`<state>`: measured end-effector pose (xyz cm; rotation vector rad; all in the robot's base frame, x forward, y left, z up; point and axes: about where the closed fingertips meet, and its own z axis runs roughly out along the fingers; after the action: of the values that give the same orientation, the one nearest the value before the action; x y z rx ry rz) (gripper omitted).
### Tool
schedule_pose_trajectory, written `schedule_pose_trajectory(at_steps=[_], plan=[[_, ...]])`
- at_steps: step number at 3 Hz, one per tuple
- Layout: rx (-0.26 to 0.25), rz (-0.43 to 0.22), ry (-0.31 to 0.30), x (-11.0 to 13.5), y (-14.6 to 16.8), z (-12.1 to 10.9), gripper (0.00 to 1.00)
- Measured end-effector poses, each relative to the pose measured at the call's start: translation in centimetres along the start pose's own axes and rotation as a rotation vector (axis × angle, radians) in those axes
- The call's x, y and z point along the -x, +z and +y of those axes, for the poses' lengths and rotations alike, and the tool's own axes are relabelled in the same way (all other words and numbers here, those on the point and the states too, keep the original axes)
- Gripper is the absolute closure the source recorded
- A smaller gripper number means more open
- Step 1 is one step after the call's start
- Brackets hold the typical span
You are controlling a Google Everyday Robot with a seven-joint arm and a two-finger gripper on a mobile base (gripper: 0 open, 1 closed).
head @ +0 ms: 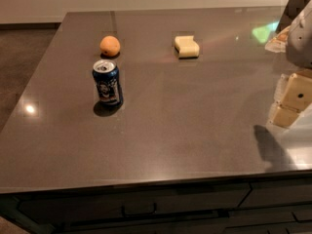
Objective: Move sponge near pepsi can
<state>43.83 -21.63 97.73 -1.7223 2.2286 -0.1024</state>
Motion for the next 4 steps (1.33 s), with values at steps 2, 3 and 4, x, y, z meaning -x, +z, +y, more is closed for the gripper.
schedule_pose_trajectory(at_steps=[2, 3, 4], plan=[[-0.032, -0.011, 0.052, 1.9, 0.7, -2.6, 0.0], [-0.066, -0.032, 0.116, 3.9, 2.0, -5.5, 0.0], [-0.082, -0.051, 0.196, 5.2, 3.7, -8.7, 0.0]])
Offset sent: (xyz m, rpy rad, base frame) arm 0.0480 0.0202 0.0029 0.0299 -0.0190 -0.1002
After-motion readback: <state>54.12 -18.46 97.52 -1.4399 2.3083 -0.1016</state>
